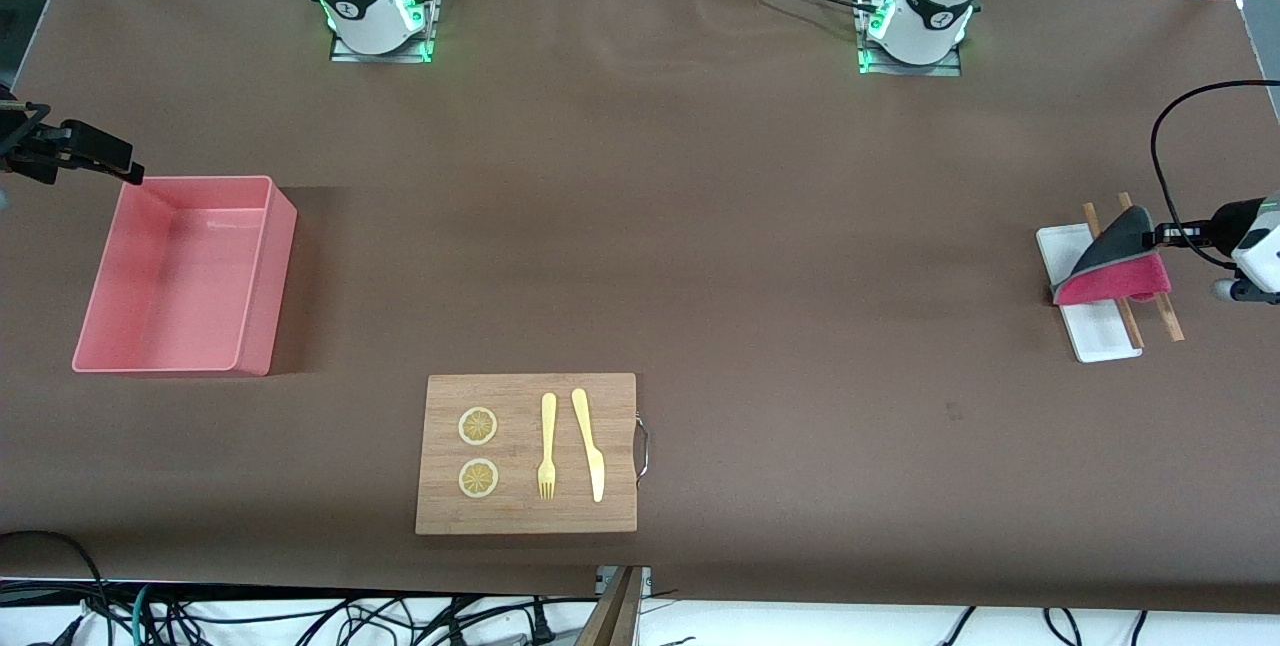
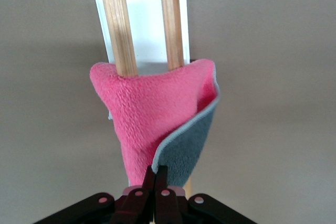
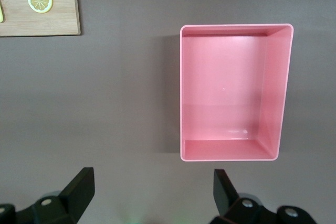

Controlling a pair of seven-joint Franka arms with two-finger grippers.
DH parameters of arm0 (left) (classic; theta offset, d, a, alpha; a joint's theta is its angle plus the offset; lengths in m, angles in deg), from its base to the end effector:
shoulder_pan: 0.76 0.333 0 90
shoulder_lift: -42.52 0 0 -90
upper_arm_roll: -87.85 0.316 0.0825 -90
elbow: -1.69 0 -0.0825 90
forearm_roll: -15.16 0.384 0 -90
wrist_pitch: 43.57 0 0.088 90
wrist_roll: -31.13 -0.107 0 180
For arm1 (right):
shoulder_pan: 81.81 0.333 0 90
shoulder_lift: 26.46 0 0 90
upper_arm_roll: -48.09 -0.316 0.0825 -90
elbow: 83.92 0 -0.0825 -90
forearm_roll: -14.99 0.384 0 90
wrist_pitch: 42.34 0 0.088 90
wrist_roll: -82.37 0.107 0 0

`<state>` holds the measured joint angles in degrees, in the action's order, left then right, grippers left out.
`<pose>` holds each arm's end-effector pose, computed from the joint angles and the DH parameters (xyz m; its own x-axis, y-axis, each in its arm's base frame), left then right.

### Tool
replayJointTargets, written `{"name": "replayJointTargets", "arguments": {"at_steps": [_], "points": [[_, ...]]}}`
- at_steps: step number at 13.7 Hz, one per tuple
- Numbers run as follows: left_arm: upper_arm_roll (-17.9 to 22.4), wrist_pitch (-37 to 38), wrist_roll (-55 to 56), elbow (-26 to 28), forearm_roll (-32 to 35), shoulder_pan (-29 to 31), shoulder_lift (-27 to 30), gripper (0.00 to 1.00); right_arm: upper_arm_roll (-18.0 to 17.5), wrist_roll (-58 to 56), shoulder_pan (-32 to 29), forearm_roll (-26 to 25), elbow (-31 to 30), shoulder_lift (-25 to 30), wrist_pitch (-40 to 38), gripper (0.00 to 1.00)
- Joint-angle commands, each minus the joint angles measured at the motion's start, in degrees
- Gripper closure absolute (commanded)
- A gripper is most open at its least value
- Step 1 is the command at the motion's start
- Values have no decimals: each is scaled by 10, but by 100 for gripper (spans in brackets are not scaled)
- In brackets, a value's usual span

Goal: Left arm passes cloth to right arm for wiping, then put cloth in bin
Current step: 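Lift the pink cloth with the left gripper while the right gripper approaches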

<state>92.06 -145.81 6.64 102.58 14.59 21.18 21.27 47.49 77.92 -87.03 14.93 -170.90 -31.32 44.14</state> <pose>0.5464 0.2639 0.3332 0.9486 0.0106 -0.3164 0.0524 -0.9909 0.1241 0.5712 -0.0465 0.5963 0.9956 -0.0026 -0.0931 -0.0033 -1.0000 -0.0071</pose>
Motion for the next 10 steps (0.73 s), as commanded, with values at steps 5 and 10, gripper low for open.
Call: {"name": "replayJointTargets", "arguments": {"at_steps": [5,10], "points": [[-75,216,-10,-209,-10,-14,15,100,-3,-6,-5,9,12,-4,-3,0],[-200,299,94,-302,-92,-24,14,100,-5,-6,0,10,11,-4,-2,0]]}}
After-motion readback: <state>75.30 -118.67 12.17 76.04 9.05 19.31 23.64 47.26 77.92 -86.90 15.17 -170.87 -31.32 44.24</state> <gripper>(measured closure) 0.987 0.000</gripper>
